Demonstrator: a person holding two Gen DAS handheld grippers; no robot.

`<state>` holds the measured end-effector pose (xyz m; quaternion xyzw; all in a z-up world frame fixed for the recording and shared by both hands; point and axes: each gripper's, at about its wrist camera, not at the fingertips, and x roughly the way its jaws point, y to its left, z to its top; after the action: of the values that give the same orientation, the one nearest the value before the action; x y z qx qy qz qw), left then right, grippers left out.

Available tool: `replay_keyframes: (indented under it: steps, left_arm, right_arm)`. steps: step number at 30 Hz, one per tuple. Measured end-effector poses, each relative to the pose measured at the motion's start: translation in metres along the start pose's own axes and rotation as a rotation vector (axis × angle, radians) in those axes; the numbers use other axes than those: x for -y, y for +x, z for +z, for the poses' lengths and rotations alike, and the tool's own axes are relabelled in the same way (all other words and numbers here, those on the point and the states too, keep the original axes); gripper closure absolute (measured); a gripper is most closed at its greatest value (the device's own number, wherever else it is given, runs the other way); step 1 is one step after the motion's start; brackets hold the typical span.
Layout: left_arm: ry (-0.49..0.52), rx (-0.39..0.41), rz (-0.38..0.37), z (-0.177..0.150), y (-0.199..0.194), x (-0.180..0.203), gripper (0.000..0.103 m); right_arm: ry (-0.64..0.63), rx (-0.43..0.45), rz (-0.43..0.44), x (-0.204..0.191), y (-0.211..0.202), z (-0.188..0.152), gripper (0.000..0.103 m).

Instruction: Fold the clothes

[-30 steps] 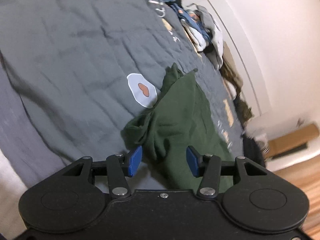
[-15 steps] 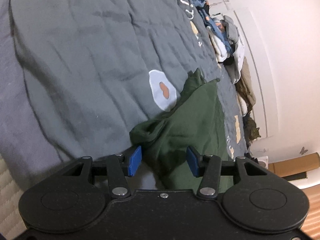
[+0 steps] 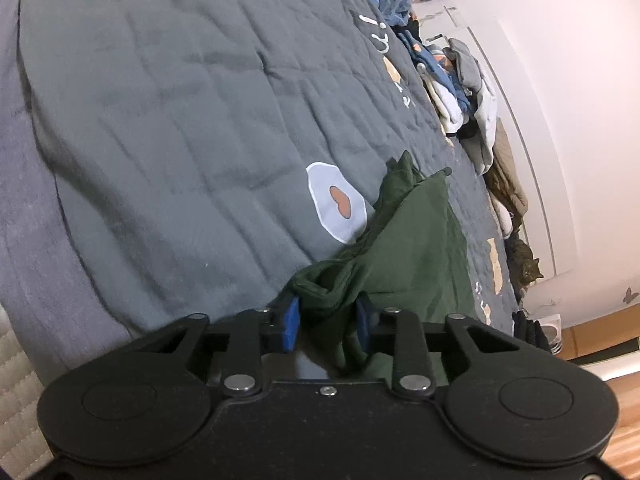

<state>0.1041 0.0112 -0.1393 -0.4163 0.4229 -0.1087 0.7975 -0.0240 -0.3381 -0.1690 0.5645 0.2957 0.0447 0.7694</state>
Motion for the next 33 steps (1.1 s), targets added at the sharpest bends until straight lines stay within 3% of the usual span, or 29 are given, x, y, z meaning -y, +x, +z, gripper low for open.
replay_keyframes:
  steps: [1, 3, 10, 15, 22, 26, 28, 33]
  left_arm:
    - [0.014, 0.004, -0.002, 0.0, -0.002, 0.002, 0.085]
    - [0.045, -0.002, 0.001, 0.004, -0.005, 0.008, 0.088]
    - [0.148, -0.018, -0.023, 0.027, -0.025, 0.022, 0.091]
    - [0.243, -0.04, 0.027, 0.028, -0.022, 0.029, 0.09]
    - [0.186, -0.045, 0.048, 0.019, -0.037, 0.02, 0.085]
    - [0.356, 0.053, 0.092, 0.023, -0.056, 0.041, 0.07]
    - [0.471, 0.064, 0.127, 0.021, -0.056, 0.052, 0.066]
    - [0.891, 0.02, 0.255, -0.014, -0.038, 0.079, 0.065]
  right_arm:
    - [0.017, 0.011, 0.0, 0.003, -0.001, 0.001, 0.093]
    - [0.045, 0.023, 0.022, 0.006, -0.004, 0.004, 0.098]
    - [0.043, 0.055, 0.032, 0.004, -0.008, 0.004, 0.099]
    - [0.05, 0.045, 0.024, 0.005, -0.01, 0.004, 0.1]
    - [0.059, 0.031, 0.014, 0.007, -0.012, 0.005, 0.096]
    - [0.025, 0.024, -0.016, 0.002, -0.013, 0.003, 0.095]
    - [0.012, 0.014, -0.048, 0.0, -0.011, 0.003, 0.093]
    - [-0.029, 0.001, -0.125, -0.003, -0.011, 0.0, 0.081]
